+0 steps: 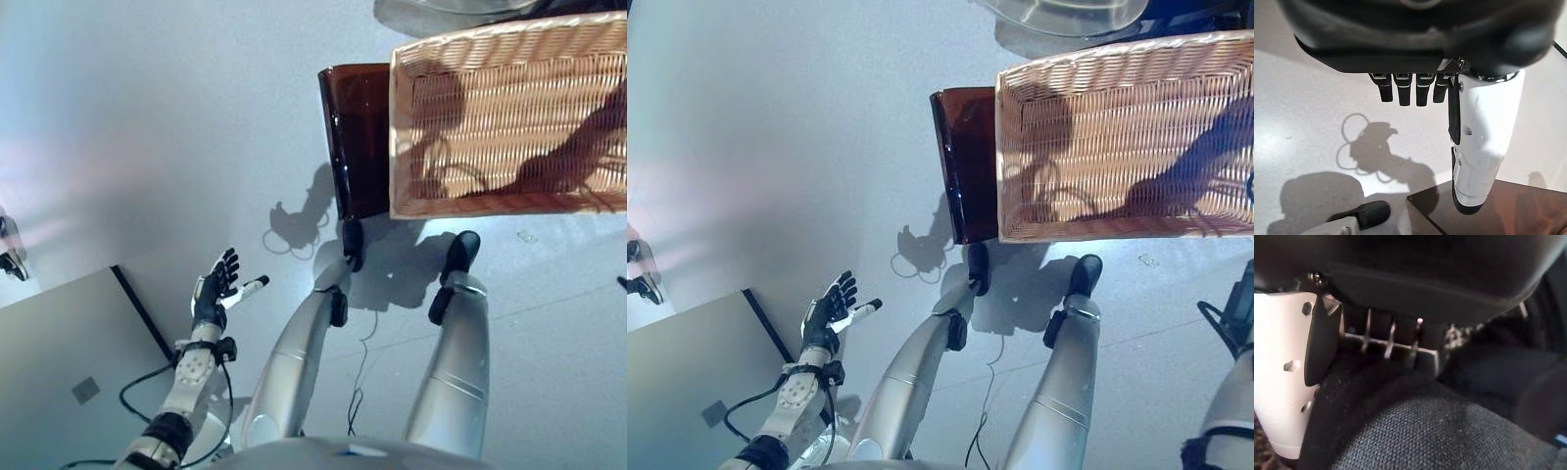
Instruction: Pick up the clothes and place them into the washing machine
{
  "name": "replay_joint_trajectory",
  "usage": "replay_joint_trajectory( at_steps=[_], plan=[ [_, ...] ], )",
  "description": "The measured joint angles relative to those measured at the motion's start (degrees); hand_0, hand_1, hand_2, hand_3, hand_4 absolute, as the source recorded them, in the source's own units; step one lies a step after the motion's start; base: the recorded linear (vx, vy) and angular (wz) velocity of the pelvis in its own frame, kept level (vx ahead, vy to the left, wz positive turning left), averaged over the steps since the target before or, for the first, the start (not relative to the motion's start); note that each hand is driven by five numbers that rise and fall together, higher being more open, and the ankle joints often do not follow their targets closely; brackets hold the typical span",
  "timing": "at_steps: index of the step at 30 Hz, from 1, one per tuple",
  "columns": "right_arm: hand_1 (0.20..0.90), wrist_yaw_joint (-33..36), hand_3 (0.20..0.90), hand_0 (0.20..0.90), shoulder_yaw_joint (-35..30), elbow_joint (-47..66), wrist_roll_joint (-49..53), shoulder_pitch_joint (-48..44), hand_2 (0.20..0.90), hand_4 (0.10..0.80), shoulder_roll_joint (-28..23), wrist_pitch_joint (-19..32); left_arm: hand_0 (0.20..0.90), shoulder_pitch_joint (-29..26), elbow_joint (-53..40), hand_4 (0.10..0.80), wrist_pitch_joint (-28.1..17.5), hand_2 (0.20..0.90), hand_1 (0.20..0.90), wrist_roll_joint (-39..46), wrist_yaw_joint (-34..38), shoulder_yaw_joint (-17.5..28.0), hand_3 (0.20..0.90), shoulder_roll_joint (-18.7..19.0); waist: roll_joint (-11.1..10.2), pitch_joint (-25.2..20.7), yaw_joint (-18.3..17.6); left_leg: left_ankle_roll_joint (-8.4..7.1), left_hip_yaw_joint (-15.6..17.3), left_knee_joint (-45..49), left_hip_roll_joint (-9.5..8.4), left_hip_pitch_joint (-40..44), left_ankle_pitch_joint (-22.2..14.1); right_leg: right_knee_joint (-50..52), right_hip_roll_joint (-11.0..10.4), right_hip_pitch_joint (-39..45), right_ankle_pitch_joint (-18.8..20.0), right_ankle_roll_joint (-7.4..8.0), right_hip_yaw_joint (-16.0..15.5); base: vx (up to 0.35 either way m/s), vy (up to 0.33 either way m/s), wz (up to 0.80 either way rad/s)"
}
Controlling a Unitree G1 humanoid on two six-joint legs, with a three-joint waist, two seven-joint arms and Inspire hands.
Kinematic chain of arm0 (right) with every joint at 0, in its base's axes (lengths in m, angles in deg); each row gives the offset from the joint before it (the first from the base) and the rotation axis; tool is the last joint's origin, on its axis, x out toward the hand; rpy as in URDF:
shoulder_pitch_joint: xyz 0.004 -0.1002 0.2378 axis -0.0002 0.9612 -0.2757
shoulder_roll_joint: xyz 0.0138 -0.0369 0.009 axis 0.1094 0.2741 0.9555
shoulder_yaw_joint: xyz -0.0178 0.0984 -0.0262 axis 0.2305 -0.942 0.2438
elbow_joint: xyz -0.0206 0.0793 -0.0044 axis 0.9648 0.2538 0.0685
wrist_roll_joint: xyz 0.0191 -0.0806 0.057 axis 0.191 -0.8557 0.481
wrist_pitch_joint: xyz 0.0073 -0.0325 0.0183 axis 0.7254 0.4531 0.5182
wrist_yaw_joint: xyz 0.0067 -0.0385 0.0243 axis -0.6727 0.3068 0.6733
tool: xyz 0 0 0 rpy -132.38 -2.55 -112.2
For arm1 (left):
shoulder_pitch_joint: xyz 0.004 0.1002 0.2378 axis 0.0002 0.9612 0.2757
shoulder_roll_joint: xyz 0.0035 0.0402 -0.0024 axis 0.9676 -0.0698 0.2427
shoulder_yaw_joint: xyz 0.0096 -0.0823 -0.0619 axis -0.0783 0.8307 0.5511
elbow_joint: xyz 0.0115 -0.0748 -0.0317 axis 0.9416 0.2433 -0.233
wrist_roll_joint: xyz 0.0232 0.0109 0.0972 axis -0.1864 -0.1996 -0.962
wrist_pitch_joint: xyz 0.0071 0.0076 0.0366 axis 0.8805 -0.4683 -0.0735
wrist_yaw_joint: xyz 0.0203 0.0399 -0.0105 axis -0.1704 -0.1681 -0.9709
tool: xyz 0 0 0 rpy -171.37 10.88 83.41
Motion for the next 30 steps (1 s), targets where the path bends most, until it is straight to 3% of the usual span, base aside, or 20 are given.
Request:
replay_joint_trajectory(
  at_steps=[8, 14, 16, 22, 30],
  plan=[
    [0.2, 0.2, 0.2, 0.2, 8.55, -5.26, -3.76, -6.98, 0.2, 0.3, -3.36, -2.95, 0.9, 0.06, -1.29, 0.8, 0.02, 0.9, 0.9, 0.73, -0.05, 0.03, 0.9, 0.56, -0.03, 0.02, -0.49, -0.01, -0.1, -0.83, -0.03, 0.03, 0.46, -0.35, 0.1, -0.14, 0.07, 0.13, 0.11, 0.0, -0.004, 0.0],
    [0.2, -0.49, 0.2, 0.2, 9.96, -6.29, -4.95, -7.48, 0.2, 0.3, -3.29, -4.75, 0.9, 0.03, -2.79, 0.8, -0.05, 0.9, 0.9, 1.35, 0.01, 0.1, 0.9, 1.26, -0.26, 0.17, -1.73, -0.2, 0.04, 1.46, -0.07, -1.34, 0.17, 1.08, 1.31, -1.53, -0.26, 1.02, 3.74, -0.058, -0.047, 0.0],
    [0.2, -1.13, 0.2, 0.2, 9.89, -6.65, -4.96, -7.33, 0.2, 0.3, -3.25, -4.85, 0.9, -0.23, -3.07, 0.8, -0.05, 0.9, 0.9, 2.35, 0.33, 0.32, 0.9, 1.94, -0.51, 0.19, -2.47, -0.56, -0.17, 6.62, 0.3, -4.14, -1.89, 4.26, 1.9, -3.29, -1.37, 1.17, 4.83, -0.094, -0.131, 0.04],
    [0.2, -1.61, 0.2, 0.2, 8.83, -7.97, -5.0, -6.01, 0.2, 0.3, -2.98, -5.88, 0.9, -0.52, -6.27, 0.8, 0.01, 0.9, 0.9, 2.69, 2.11, 2.3, 0.9, 2.99, -2.03, 0.5, -4.4, -1.85, -0.96, 16.86, 0.96, -8.94, -5.41, 12.52, 2.45, -6.71, -4.67, 0.4, 6.3, -0.029, -0.091, 0.07],
    [0.2, -1.22, 0.2, 0.2, 13.77, -9.19, -7.17, -6.35, 0.2, 0.3, -2.72, -6.27, 0.9, 3.18, -8.96, 0.8, 0.01, 0.9, 0.9, 2.76, 2.17, 2.5, 0.9, 4.99, -3.2, 0.43, -3.49, -2.61, -0.93, 17.61, 2.28, -10.06, -4.87, 13.69, 4.41, -8.67, -4.29, -0.76, 7.08, -0.025, -0.061, -0.07]
  ],
)
